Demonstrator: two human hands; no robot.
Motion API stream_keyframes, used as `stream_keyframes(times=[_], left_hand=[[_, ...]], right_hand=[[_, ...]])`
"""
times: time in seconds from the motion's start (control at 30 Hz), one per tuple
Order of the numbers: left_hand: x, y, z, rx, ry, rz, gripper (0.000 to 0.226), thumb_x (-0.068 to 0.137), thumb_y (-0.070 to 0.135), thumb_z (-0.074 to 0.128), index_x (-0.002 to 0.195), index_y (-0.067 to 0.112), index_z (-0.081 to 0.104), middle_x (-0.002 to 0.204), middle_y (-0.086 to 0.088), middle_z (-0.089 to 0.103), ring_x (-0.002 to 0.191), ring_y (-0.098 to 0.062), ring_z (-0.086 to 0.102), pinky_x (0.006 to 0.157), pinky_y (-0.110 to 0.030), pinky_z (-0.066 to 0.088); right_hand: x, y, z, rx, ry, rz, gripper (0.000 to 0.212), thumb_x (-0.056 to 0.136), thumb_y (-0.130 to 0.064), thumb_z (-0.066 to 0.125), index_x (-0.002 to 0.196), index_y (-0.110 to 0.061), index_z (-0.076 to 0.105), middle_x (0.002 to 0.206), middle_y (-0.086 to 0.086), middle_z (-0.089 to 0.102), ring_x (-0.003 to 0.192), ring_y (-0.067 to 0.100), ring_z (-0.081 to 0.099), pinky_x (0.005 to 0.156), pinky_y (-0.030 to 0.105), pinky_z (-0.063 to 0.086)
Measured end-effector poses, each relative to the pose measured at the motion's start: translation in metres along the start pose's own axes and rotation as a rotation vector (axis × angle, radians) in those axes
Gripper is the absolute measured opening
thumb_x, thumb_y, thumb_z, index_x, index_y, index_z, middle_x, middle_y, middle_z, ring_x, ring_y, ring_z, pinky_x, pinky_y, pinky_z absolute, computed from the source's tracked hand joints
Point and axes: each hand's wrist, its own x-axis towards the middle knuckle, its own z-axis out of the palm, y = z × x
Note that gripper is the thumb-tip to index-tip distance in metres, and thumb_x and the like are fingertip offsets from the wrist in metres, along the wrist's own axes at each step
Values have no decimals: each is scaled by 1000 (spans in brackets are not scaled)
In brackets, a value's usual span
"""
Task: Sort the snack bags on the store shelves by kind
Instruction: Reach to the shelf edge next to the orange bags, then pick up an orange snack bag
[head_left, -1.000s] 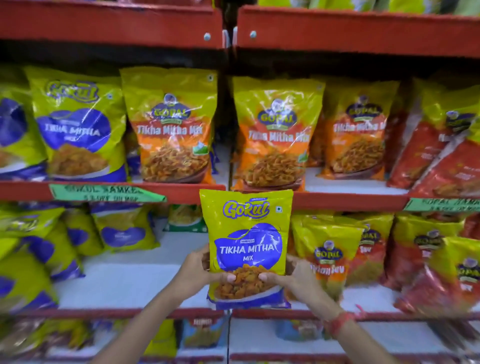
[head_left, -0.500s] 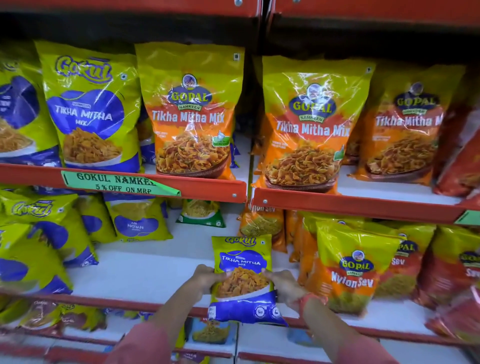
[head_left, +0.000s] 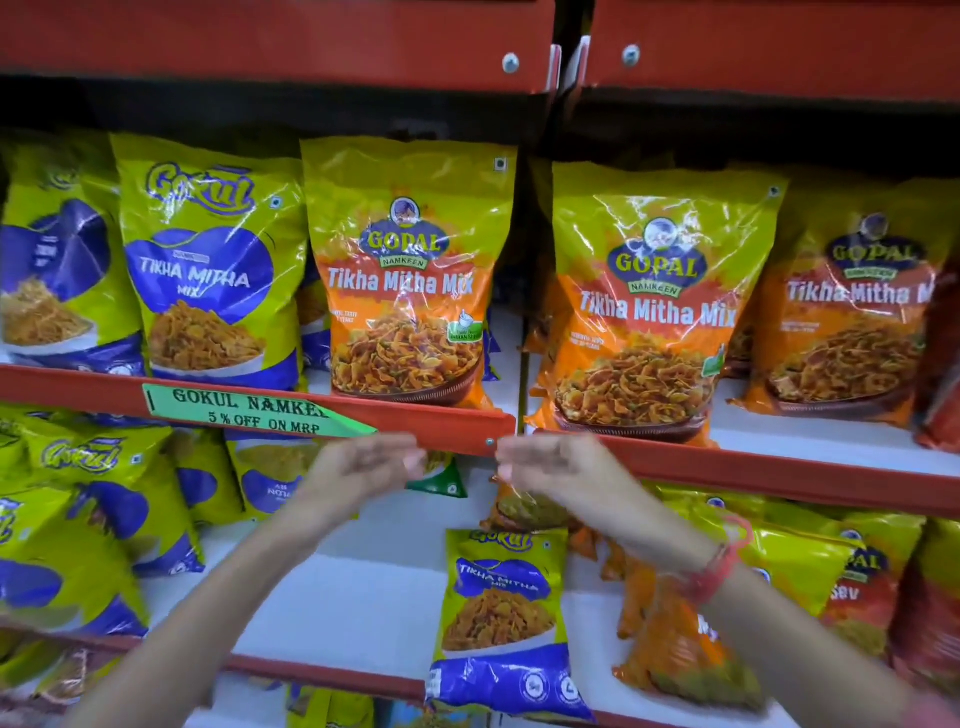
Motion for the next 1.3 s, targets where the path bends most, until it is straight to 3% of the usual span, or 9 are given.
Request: stream_keyframes(times=[0.1,0.2,0.33,0.43,0.5,0.63,0.73,1.1,1.3], left_hand=[[8,40,-21,-51,356,290,39,71,15,77,108,8,67,104,-8,74,94,-10,71,86,-23,55],[22,44,-32,-41,638,391,58,71,8,78,124,6,54,128,-11,61,118,-15,58,103,-28,44],[36,-2,-27,136,437,164,93,55,38,85,134,10,43,135,-3,56,126,-15,50,105,-35,43],[51,-2,-21,79,270,70,66,49,37,85,105,13,60,101,7,71,106,-23,66,78,-23,57],[44,54,-48,91,362,254,43,56,18,86,92,22,63,79,15,75,93,-19,70,66,-15,56],[38,79,-52,97,342,368,50,59,3,84,88,34,58,68,39,68,75,12,67,60,-4,50],[30,69,-39,80,361,393,52,56,4,85,88,36,59,71,36,70,77,14,67,61,-6,52],[0,90,0,12,255,412,69,33,37,92,97,26,69,84,15,78,86,-6,73,75,-23,59],[4,116,91,-12,141,408,59,43,11,92,98,11,72,87,2,79,86,-13,74,73,-26,59]], right_hand=[[18,-41,-13,68,207,-204,40,82,-15,71,121,-11,65,117,4,71,105,11,68,88,16,54],[33,-58,-12,108,306,-252,60,80,-14,73,135,-6,50,128,-4,60,115,9,59,97,17,47],[40,-32,13,17,232,-132,61,72,-28,81,125,-21,51,118,-24,52,108,-3,53,91,15,43],[56,-19,24,-21,218,-48,62,64,-36,85,118,-14,64,113,-3,72,108,14,66,89,29,52],[58,-69,24,-15,317,-160,61,59,-39,86,111,-13,68,109,-1,74,104,14,68,91,36,55],[57,-82,19,72,386,-271,37,63,-22,87,94,-34,69,96,-10,76,93,5,70,90,38,57],[51,-64,17,82,428,-288,40,64,-21,87,92,-42,67,95,-13,77,94,3,70,89,34,57],[-7,-45,-31,160,435,-336,52,58,-24,88,106,-12,72,98,-5,78,92,4,72,83,23,55],[-67,-9,-118,219,442,-340,54,50,-29,90,97,-9,73,95,3,80,89,11,73,78,20,57]])
